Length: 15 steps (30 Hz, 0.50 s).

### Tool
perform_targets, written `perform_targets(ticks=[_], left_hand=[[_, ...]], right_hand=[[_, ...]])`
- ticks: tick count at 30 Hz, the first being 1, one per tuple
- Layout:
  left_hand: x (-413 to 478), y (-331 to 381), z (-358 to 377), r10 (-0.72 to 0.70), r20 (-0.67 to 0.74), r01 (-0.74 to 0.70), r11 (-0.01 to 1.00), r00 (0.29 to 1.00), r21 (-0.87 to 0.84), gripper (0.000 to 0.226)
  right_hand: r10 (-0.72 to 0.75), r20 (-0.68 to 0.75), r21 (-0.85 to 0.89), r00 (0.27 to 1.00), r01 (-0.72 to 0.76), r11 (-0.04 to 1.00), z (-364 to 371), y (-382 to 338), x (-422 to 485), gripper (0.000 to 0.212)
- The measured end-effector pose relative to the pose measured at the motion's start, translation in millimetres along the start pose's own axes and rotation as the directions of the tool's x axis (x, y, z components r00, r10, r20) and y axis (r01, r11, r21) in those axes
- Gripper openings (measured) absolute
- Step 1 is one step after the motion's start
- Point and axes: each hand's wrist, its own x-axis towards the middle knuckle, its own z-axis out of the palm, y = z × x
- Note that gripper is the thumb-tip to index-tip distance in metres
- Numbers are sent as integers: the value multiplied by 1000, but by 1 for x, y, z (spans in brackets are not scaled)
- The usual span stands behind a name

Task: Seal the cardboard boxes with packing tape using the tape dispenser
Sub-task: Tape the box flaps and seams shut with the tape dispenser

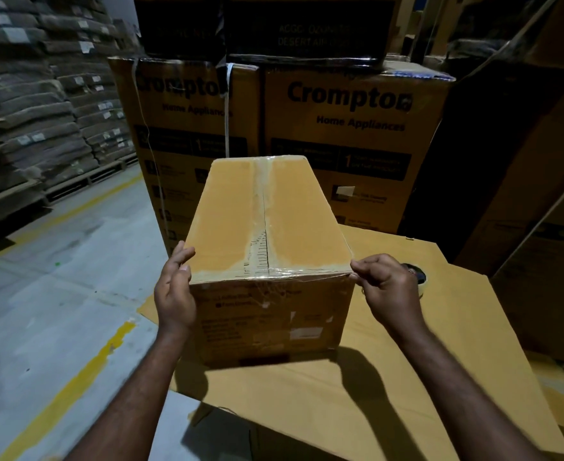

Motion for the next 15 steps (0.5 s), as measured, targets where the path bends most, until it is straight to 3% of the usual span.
perform_targets(ticks=[2,7,11,12,14,15], left_hand=[[3,3,1,-13,3,13,1000,1000,-6,46],[9,15,-17,-118,164,100,989,979,111,41],[30,39,-29,-206,226,135,947,952,292,36],[36,47,-26,-197,224,88,903,954,421,33],[49,58,-11,-136,311,-135,692,941,709,36],[57,60,3,-111,396,-249,619,912,745,39]], right_hand=[[-41,54,-13,998,41,999,-6,-1,4,23],[153,319,-40,935,-148,988,-27,-6,32,18],[83,270,-186,959,-33,982,-18,-31,66,32],[70,269,-207,961,-13,978,-9,-42,74,35],[55,305,-202,951,8,979,16,-64,92,37],[43,327,-196,944,23,980,31,-74,100,36]])
